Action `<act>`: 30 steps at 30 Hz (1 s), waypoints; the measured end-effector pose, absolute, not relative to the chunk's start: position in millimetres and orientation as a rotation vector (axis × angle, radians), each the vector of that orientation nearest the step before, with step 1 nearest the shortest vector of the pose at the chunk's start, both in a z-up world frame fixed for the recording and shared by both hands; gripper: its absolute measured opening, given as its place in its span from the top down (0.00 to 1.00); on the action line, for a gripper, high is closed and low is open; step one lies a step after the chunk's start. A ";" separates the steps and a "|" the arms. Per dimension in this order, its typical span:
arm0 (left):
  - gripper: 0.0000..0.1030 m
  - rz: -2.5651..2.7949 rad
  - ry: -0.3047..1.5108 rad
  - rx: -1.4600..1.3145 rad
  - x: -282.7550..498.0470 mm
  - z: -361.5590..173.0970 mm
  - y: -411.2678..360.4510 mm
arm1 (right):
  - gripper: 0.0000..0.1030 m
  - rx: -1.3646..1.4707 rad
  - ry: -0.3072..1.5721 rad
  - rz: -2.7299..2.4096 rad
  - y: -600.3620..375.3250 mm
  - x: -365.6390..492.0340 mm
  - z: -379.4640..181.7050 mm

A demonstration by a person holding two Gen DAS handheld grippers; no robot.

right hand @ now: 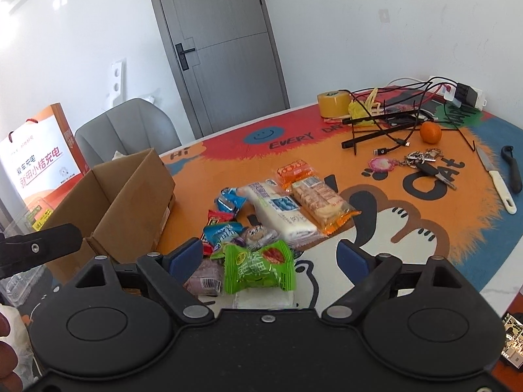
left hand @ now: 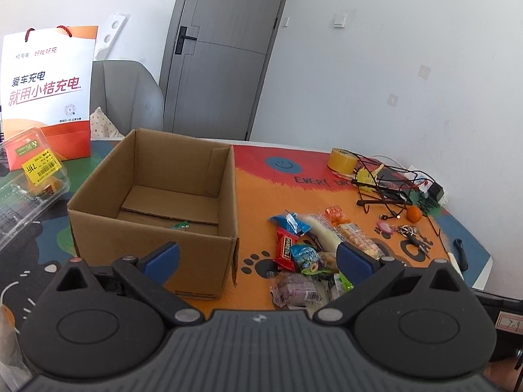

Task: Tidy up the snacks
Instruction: 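Move both grippers back toward the snack pile, then grasp the green-and-red snack pack with the right gripper while the left grasps the purple pastry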

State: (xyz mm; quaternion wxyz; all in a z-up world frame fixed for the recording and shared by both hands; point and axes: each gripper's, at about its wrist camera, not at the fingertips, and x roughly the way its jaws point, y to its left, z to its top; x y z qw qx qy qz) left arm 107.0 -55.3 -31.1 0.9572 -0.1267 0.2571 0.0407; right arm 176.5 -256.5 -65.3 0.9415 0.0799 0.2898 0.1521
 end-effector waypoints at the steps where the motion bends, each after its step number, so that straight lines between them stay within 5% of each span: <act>1: 0.02 0.083 0.523 -0.252 107.5 -32.7 -58.0 | 0.14 0.163 0.592 0.314 -256.2 177.0 -66.9; 8: 0.04 0.063 0.549 -0.248 113.0 -49.5 -71.2 | 0.18 0.180 0.612 0.308 -261.8 183.8 -82.1; 11: 0.08 0.053 0.569 -0.252 118.2 -57.3 -74.7 | 0.28 0.200 0.615 0.319 -264.4 186.8 -87.0; 16: 0.13 0.047 0.593 -0.258 125.8 -67.3 -79.9 | 0.65 0.240 0.628 0.368 -268.0 193.4 -97.0; 22: 0.16 0.042 0.618 -0.252 138.5 -77.8 -86.9 | 0.81 0.243 0.603 0.410 -271.1 191.4 -96.7; 30: 0.18 0.038 0.649 -0.235 156.6 -92.4 -96.6 | 0.86 0.281 0.590 0.430 -283.9 191.5 -97.1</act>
